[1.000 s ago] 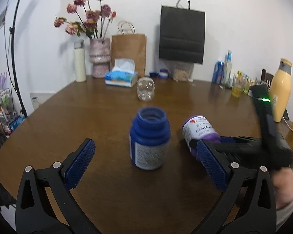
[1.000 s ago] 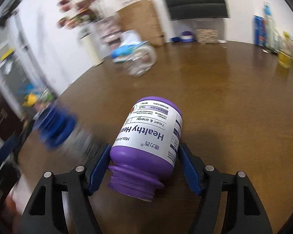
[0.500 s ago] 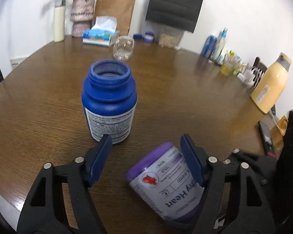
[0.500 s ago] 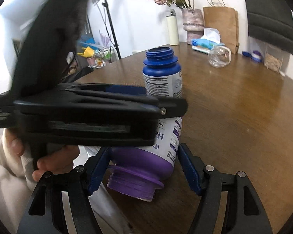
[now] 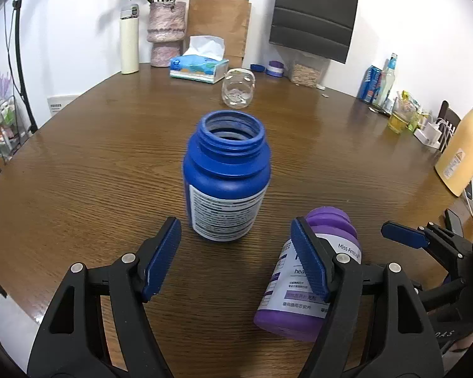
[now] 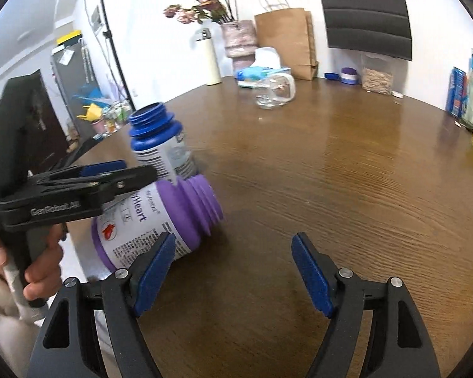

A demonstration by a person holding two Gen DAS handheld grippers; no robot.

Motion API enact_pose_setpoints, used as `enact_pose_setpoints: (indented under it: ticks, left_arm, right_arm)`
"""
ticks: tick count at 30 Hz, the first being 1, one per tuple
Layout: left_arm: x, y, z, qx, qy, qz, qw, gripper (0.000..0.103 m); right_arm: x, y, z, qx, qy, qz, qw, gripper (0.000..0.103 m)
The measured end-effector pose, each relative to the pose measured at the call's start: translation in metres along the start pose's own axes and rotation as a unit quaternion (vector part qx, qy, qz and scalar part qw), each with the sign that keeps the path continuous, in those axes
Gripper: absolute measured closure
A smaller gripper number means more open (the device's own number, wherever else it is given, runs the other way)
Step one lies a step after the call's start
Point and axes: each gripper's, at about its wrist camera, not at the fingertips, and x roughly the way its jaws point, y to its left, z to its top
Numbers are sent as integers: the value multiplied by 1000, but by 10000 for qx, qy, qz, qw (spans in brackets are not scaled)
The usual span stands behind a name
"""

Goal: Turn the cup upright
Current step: 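Rotate the held purple bottle cap-up with the right gripper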

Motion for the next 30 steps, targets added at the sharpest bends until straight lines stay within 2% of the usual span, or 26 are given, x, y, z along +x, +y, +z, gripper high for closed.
enact_pose_setpoints:
  ticks: [3, 4, 6, 7, 8, 10, 11, 12, 13, 15, 16, 18, 20, 23, 24, 26, 27, 30]
  left_arm:
    - [-3, 3, 2, -56, 104, -151, 9998, 34]
    - [-6, 3, 3, -88, 177, -424, 9989, 32]
    - [-4, 1, 5, -191, 409, -1084, 9931, 20]
    - [5, -5, 5, -145, 733, -1601, 9843, 13]
    - [13, -12, 5, -15, 978, -1761, 9795, 13]
    - [36, -30, 4, 323, 1489, -1584, 9755, 16]
    - [49, -37, 3, 482, 1772, -1434, 9725, 25]
    - [50, -44, 5, 646, 1652, -1273, 9759, 42]
    - [50, -50, 7, 781, 1606, -1258, 9759, 42]
    - [54, -55, 12, 669, 1735, -1430, 9721, 42]
    - [52, -57, 13, 581, 1642, -1446, 9740, 42]
    - [43, -65, 18, 728, 1338, -1366, 9788, 42]
    - [29, -73, 25, 930, 820, -1326, 9834, 42]
    - [10, -83, 49, 1093, -26, -1419, 9838, 42]
    - [6, -83, 60, 1157, -254, -1474, 9820, 42]
    - [-4, -84, 81, 1310, -977, -1664, 9724, 42]
    - [-6, -87, 91, 1404, -1280, -1653, 9678, 42]
    - [-6, -94, 113, 1713, -1825, -1508, 9564, 42]
  right_arm:
    - [0, 0, 0, 4, -1, -25, 10000, 22]
    - [0, -1, 0, 28, 4, -59, 10000, 22]
    - [-2, -6, -2, 155, -29, -124, 9998, 22]
    - [-5, -10, -3, 266, -53, -138, 9995, 22]
    - [-7, -13, -5, 338, -70, -136, 9993, 22]
    - [-13, -22, -6, 515, -124, -213, 9984, 22]
    - [-15, -25, -6, 569, -154, -272, 9979, 22]
    - [-17, -29, -4, 613, -176, -308, 9975, 22]
    - [-20, -32, -5, 671, -196, -350, 9969, 22]
    - [-26, -38, -8, 796, -235, -421, 9957, 22]
    - [-29, -40, -9, 843, -257, -433, 9952, 22]
    - [-36, -43, -9, 923, -382, -402, 9942, 22]
    - [-42, -45, -4, 998, -530, -301, 9931, 22]
    - [-56, -50, 16, 1088, -889, 128, 9900, 22]
    - [-62, -52, 28, 1117, -1050, 351, 9876, 22]
    - [-73, -58, 56, 1183, -1423, 792, 9795, 22]
    - [-77, -63, 75, 1265, -1635, 1128, 9719, 22]
    - [-75, -73, 118, 1387, -1768, 1607, 9611, 18]
